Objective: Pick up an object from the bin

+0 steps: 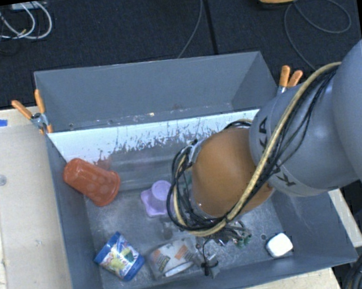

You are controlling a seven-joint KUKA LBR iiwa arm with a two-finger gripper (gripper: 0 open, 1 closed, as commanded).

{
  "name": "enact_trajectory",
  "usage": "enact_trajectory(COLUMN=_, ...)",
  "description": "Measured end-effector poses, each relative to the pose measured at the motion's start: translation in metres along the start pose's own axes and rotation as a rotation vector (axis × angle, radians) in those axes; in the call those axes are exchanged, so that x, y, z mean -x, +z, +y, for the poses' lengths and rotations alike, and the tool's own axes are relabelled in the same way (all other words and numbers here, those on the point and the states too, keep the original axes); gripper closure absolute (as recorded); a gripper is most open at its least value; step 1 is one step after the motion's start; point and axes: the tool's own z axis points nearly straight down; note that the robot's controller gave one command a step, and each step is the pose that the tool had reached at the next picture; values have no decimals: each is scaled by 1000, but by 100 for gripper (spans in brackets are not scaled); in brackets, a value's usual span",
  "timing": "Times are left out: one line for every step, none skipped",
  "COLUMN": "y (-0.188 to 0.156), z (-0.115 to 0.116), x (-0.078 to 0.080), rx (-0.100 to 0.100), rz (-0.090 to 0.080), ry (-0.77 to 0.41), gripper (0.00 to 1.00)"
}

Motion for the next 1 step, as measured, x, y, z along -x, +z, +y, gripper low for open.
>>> enact_trajectory(y=23, z=4, x=2, rx=-4, rz=-3, ry=-14, gripper=0)
